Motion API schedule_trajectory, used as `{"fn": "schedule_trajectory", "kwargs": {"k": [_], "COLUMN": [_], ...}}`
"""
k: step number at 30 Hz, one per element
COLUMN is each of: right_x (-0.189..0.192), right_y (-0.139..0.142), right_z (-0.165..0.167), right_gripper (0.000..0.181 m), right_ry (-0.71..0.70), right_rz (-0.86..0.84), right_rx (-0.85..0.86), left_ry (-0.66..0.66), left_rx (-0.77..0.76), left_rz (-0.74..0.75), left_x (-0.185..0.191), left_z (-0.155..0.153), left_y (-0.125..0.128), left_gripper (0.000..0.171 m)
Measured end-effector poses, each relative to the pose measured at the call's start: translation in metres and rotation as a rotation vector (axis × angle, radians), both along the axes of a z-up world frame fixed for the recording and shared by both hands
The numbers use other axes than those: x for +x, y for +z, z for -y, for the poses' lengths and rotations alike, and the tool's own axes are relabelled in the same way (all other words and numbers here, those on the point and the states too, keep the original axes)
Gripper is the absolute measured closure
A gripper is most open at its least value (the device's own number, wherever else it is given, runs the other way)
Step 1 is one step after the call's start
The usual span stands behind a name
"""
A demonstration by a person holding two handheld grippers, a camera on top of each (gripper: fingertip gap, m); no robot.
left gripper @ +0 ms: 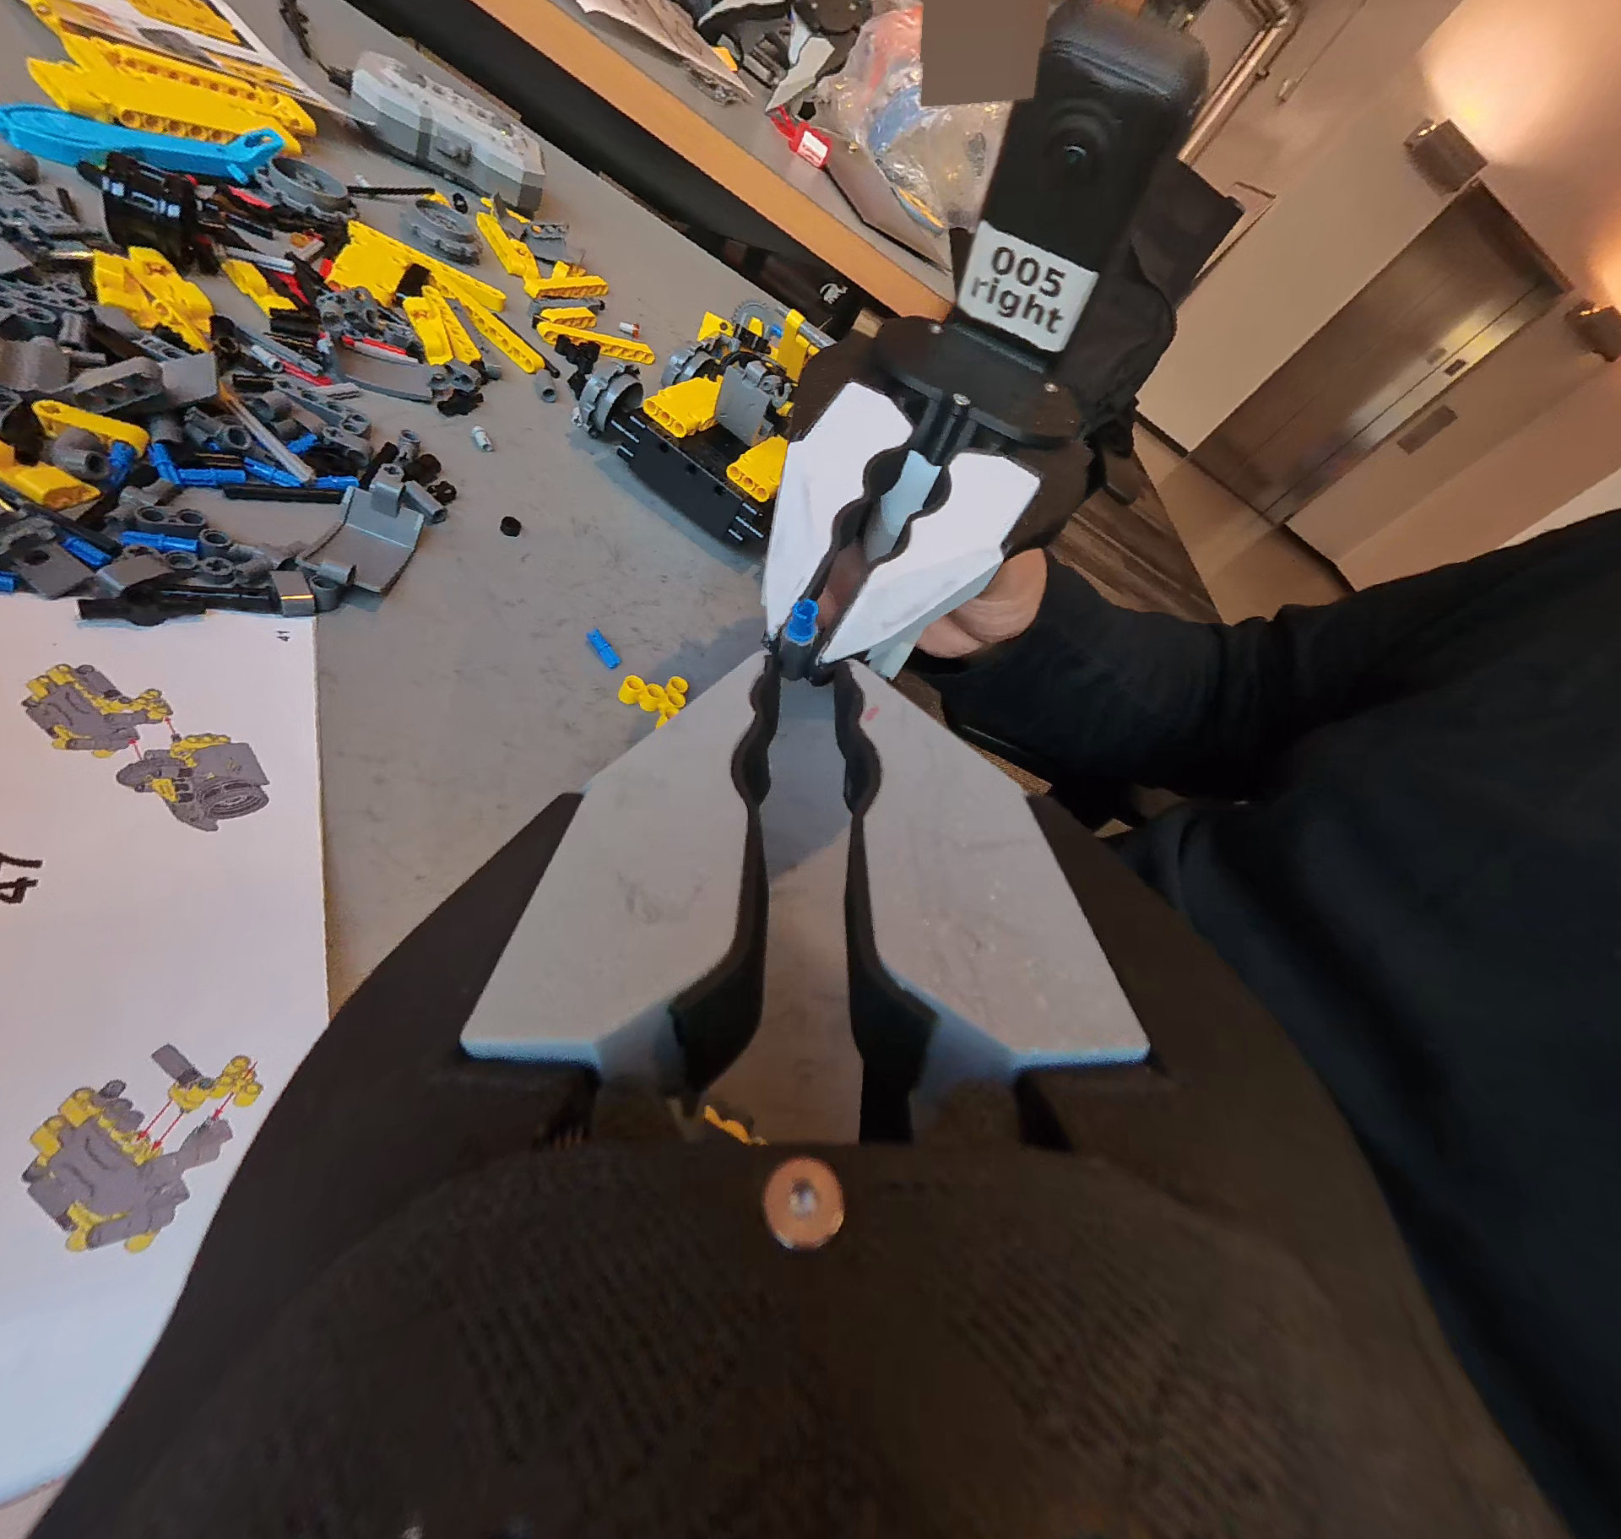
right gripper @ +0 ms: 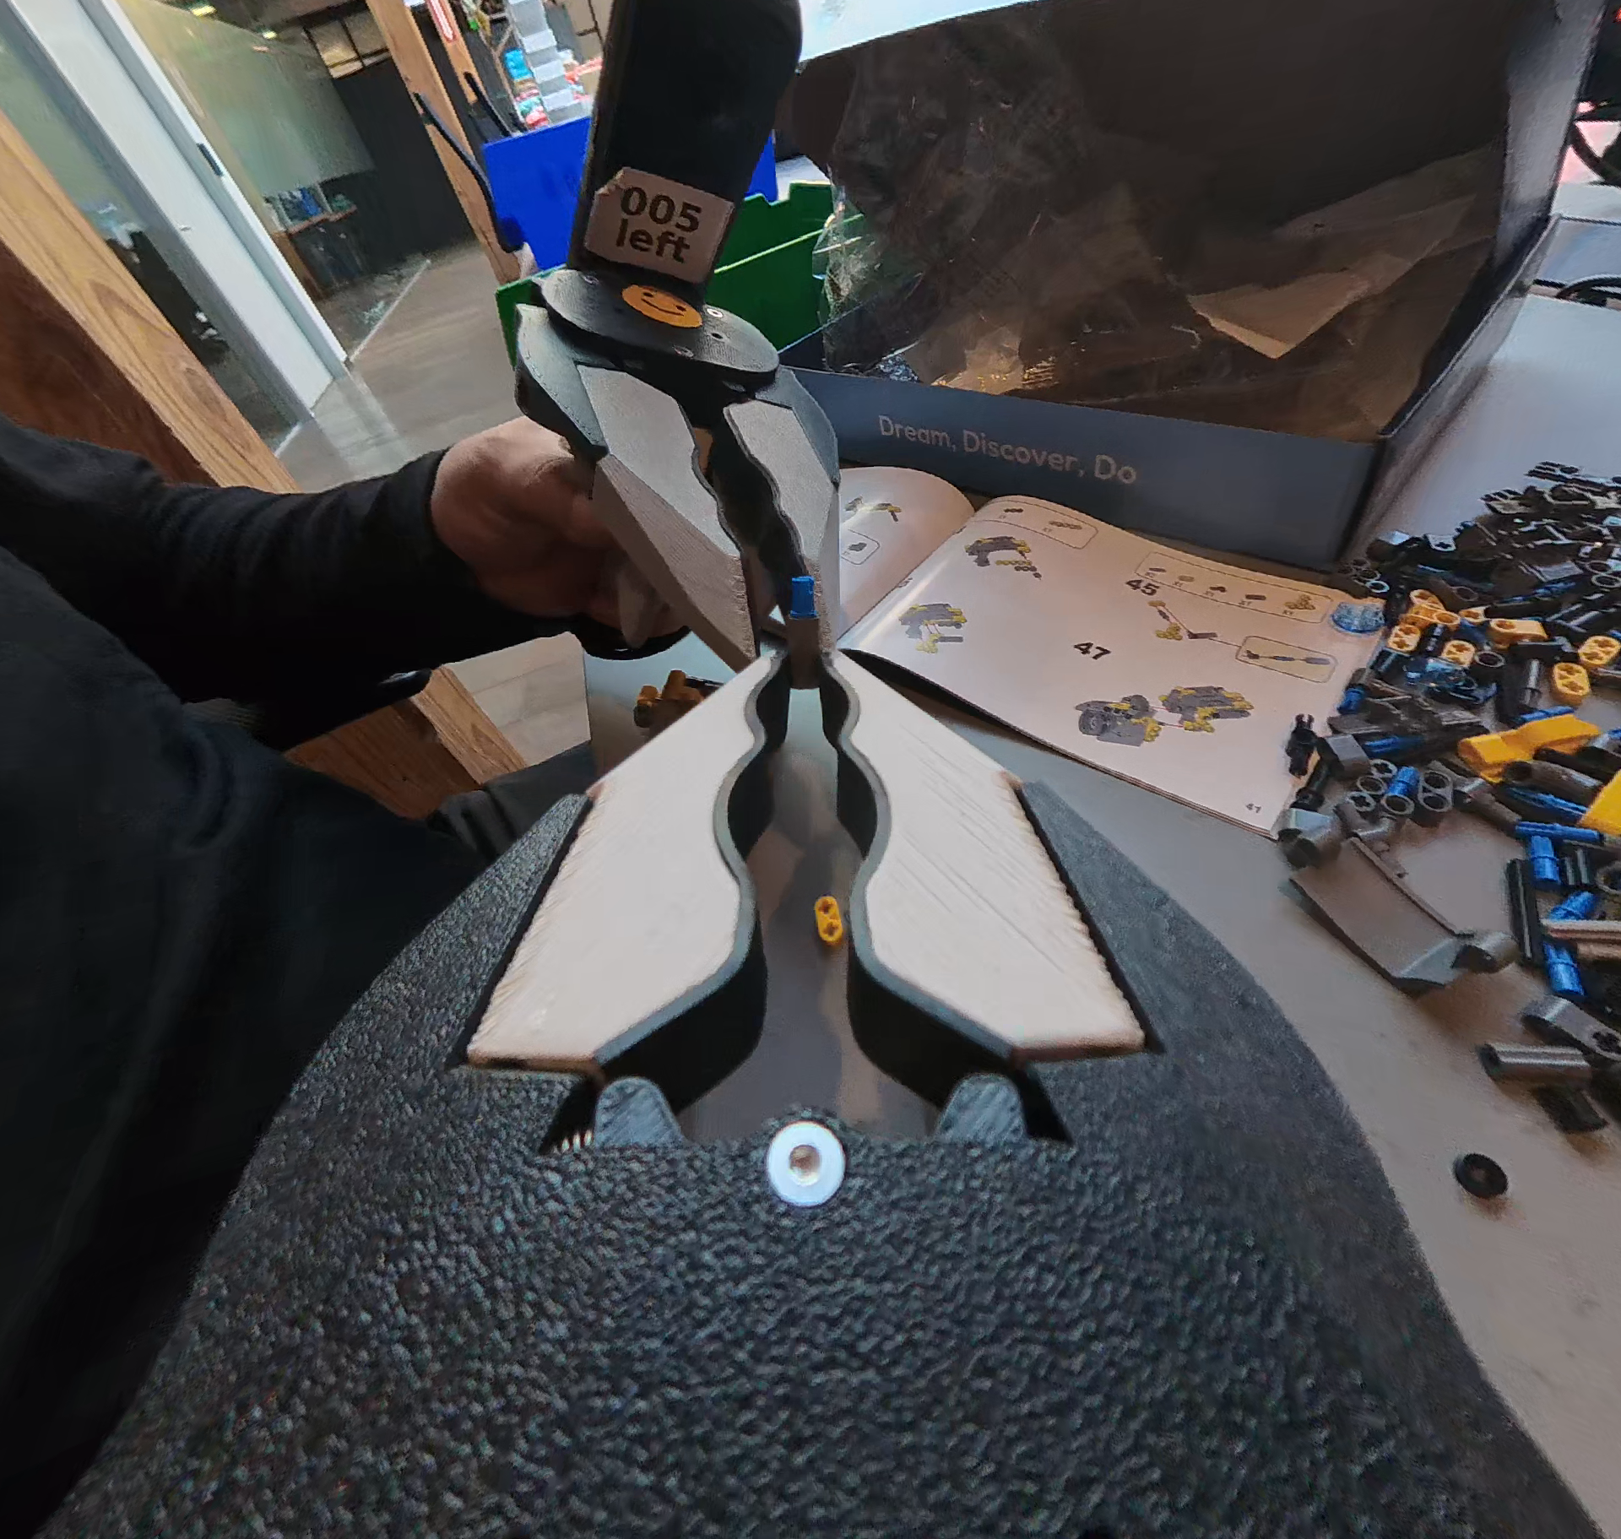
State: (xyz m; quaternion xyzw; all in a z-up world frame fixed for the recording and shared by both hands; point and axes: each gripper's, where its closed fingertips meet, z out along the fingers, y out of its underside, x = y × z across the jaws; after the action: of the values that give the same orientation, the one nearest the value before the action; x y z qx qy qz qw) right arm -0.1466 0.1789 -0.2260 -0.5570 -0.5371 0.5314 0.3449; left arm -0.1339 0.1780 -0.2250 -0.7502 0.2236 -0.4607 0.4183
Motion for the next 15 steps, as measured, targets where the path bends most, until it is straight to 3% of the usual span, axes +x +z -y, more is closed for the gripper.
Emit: {"fn": "schedule_trajectory", "kwargs": {"k": [8,15], "right_x": [-0.004,-0.003], "right_y": [-0.004,-0.004], "right_z": [-0.004,-0.007], "right_gripper": [0.176,0.176], "right_ry": [-0.096,-0.105], "right_rz": [0.044,0.050], "right_rx": [0.175,0.162], "left_ry": [0.050,0.065], "left_rx": [-0.029,-0.029], "left_rz": [-0.027,-0.023], "left_x": [-0.007,-0.008], "left_z": [-0.001,0.000], "left_y": [-0.008,-0.007], "left_gripper": [0.165,0.160]}}
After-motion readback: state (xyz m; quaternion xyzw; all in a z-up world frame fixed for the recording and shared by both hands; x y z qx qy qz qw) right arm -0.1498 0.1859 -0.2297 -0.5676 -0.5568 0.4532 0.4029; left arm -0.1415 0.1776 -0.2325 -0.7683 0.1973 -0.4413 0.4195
